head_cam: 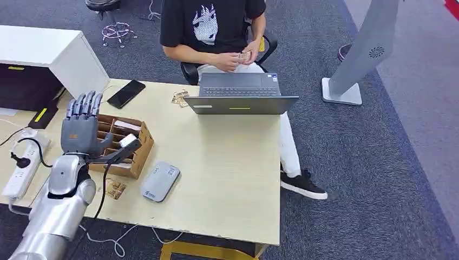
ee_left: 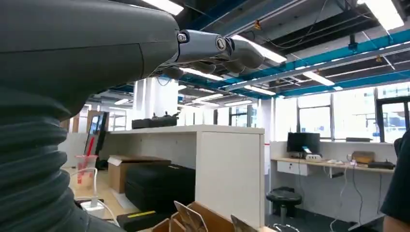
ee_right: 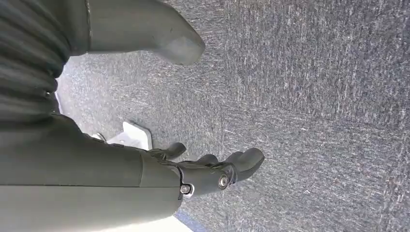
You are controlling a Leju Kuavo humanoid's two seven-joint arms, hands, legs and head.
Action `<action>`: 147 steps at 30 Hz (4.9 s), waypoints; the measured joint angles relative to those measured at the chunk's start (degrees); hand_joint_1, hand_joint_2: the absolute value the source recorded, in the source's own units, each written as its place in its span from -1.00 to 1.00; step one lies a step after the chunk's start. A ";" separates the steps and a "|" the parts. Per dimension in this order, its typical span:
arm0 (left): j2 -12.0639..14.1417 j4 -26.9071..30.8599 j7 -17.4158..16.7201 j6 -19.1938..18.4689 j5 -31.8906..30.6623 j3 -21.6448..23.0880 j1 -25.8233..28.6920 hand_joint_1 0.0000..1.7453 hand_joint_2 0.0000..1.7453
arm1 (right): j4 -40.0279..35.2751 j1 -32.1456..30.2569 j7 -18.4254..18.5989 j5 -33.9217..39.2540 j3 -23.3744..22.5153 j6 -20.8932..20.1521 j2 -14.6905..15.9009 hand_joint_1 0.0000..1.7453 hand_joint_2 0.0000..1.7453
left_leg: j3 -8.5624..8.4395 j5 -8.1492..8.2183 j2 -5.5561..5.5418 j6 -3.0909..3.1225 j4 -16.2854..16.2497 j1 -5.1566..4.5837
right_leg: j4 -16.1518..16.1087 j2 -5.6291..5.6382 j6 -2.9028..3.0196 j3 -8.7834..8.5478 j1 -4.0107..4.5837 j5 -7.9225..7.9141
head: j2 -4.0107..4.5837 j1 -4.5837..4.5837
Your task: Pass the card to the sensor for recognition and then transmit it.
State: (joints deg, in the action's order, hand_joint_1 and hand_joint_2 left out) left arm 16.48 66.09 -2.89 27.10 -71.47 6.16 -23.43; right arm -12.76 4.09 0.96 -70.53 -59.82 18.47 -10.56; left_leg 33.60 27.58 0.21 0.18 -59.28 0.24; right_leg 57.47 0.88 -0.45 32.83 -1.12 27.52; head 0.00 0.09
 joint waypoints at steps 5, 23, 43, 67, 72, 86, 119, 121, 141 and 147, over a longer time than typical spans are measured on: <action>-0.46 -1.09 0.42 0.33 0.07 0.02 -0.13 -1.00 1.00 | 0.00 0.09 0.00 0.00 0.00 0.00 0.00 -1.00 1.00 | 0.00 0.00 0.00 0.00 0.00 0.00 | 0.00 0.00 0.00 0.00 0.00 0.00 | 0.00 0.00; -0.87 -3.43 0.50 0.48 0.57 0.02 -0.72 -1.00 1.00 | 0.00 0.17 0.00 -0.15 0.00 -0.02 0.00 -1.00 1.00 | 0.00 0.00 0.00 0.00 0.00 0.00 | 0.00 0.00 0.00 0.00 0.00 0.00 | 0.00 0.00; -2.43 -9.48 2.23 1.84 0.72 1.38 -5.82 -1.00 1.00 | 0.09 0.50 -0.59 -0.20 0.00 0.02 -0.15 -1.00 1.00 | 0.00 -0.02 0.00 0.03 -0.01 0.00 | 0.00 0.00 -0.01 0.00 0.00 -0.01 | 0.00 0.00; -3.69 -12.04 2.47 1.51 1.60 2.23 -7.28 -1.00 1.00 | 0.31 0.57 -0.90 -0.07 0.00 0.09 -0.22 -1.00 1.00 | 0.01 -0.02 0.00 0.03 -0.02 -0.01 | 0.00 0.00 -0.01 0.00 0.00 -0.01 | 0.00 0.00; -3.65 -13.14 2.29 0.00 2.08 2.49 -8.15 -1.00 1.00 | 0.33 0.61 -1.01 0.09 0.00 0.07 -0.22 -1.00 1.00 | 0.00 -0.02 0.00 0.03 -0.02 -0.01 | 0.00 -0.01 -0.01 -0.01 0.00 -0.01 | 0.00 0.00; -3.67 -15.19 2.25 0.33 3.26 2.73 -9.10 -1.00 1.00 | 0.35 0.62 -1.16 0.15 0.00 -0.17 -0.22 -1.00 1.00 | 0.01 -0.02 -0.01 0.03 -0.02 -0.01 | 0.00 -0.01 -0.01 -0.01 0.00 -0.01 | 0.00 0.00; -4.68 -18.14 2.73 -0.22 4.61 4.28 -11.58 -1.00 1.00 | 0.42 0.88 -1.09 0.17 -0.09 0.02 -0.22 -1.00 1.00 | 0.01 -0.02 -0.01 0.03 -0.03 -0.01 | 0.00 0.00 -0.01 0.00 0.00 -0.02 | 0.00 0.00; -4.74 -18.29 2.75 -0.22 4.61 4.31 -11.77 -1.00 1.00 | 0.42 0.91 -1.09 0.17 -0.09 0.00 -0.22 -1.00 1.00 | 0.01 -0.02 -0.01 0.03 -0.03 -0.01 | 0.00 -0.01 -0.01 -0.01 0.00 -0.02 | 0.00 0.02; -5.00 -18.69 0.85 -0.22 4.59 4.39 -11.67 -1.00 1.00 | 0.50 1.24 -1.97 2.83 -0.50 -1.12 -1.18 -1.00 1.00 | 0.04 -0.02 0.00 0.03 -0.02 0.01 | 0.02 0.00 0.00 -0.04 0.02 -0.02 | 0.00 0.00; -4.59 -18.56 1.47 -0.18 5.51 4.63 -10.93 -1.00 1.00 | 0.88 2.89 -0.85 5.79 -1.92 2.76 -6.06 -1.00 1.00 | 0.01 -0.11 -0.16 0.06 -0.02 -0.01 | 0.03 -0.16 0.01 0.01 -0.01 -0.01 | 0.00 0.22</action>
State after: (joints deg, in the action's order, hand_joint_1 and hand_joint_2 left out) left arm 11.89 47.54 -1.42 26.93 -65.96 10.80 -34.36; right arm -11.89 6.97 0.11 -64.74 -61.75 21.23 -16.61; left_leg 33.61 27.47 0.05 0.23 -59.30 0.23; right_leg 57.49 0.73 -0.44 32.84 -1.13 27.51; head 0.00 0.31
